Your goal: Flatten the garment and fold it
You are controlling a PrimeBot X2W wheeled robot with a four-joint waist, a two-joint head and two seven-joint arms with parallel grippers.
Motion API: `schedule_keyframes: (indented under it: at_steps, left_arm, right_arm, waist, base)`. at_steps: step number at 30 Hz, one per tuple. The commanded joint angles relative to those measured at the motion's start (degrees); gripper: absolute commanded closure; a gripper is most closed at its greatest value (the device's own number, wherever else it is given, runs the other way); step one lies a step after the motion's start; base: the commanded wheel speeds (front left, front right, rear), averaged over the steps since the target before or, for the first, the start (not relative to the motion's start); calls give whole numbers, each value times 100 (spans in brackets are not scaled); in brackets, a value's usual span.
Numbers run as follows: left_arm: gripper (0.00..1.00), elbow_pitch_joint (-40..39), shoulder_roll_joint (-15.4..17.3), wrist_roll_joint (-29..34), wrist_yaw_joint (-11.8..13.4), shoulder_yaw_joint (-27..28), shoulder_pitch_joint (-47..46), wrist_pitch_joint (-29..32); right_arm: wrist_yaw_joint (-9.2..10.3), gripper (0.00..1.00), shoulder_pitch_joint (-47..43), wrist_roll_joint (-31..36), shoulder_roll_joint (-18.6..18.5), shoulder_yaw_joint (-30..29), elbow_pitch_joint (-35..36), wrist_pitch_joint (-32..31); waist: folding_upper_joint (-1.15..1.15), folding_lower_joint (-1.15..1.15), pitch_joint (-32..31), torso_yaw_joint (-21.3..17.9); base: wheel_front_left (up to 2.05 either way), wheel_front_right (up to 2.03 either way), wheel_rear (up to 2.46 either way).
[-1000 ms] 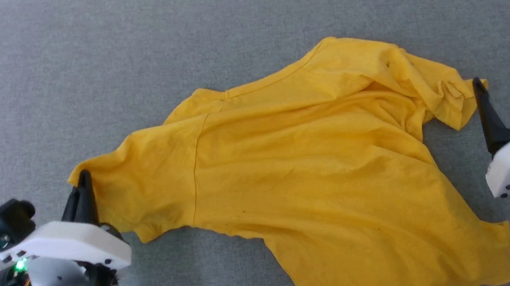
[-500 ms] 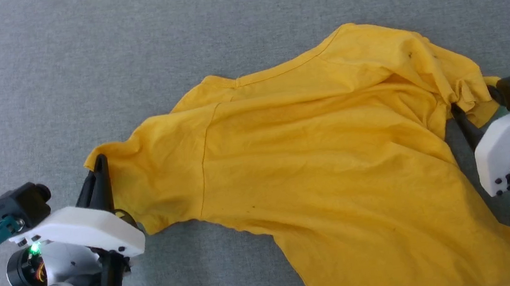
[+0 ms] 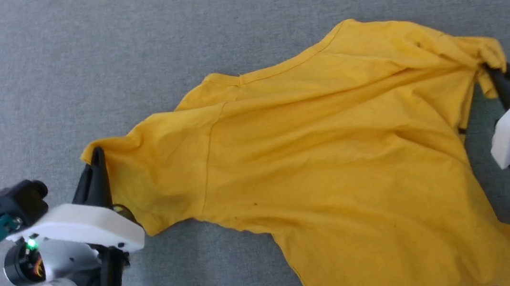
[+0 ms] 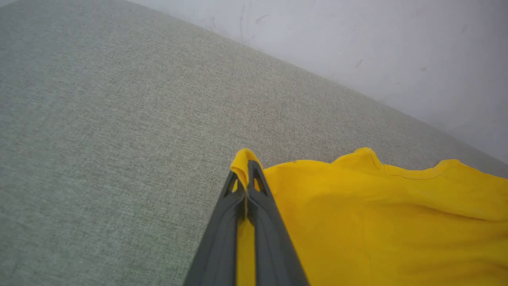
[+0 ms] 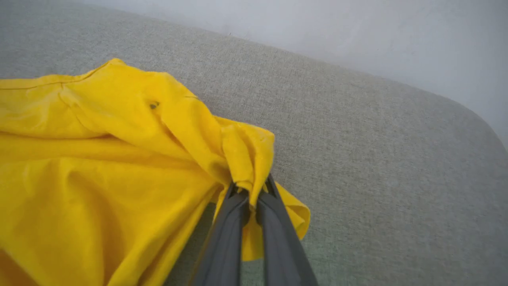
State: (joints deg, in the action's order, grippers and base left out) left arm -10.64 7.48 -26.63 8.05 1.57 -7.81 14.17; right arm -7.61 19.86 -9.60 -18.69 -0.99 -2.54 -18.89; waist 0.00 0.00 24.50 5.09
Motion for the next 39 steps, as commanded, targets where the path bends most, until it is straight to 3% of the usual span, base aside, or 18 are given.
schedule_keyframes:
  at_steps: [1,9,17,30,39]
  left_arm:
    - [100,-78,19,55,-24,25,-167,-81]
    - [100,-273,145,112,-100,30,-736,-234]
    - [100,-79,558,346,-286,-142,-2082,-9]
    - [100,13,998,284,-499,-329,-3522,863]
    - [100,-200,1023,-91,-392,-359,-3638,1707]
  right_arm:
    - [12,100,119,-97,88,-145,114,62]
    - [12,100,463,-726,548,-605,667,-211]
    - [12,100,1255,-833,541,-533,974,-605]
    - [12,100,2207,-1303,461,-265,1244,-1640]
    - [12,100,2351,-1513,520,-431,1617,-2572]
  waist:
    - [0,0,-82,-91]
    - [0,0,-449,-320]
    - [0,0,-971,-514]
    - [0,0,-1682,-734]
    - [0,0,-1491,-789]
  base:
    - [0,0,0]
    - [0,0,0]
    - [0,0,0]
    - [0,0,0]
    - [0,0,0]
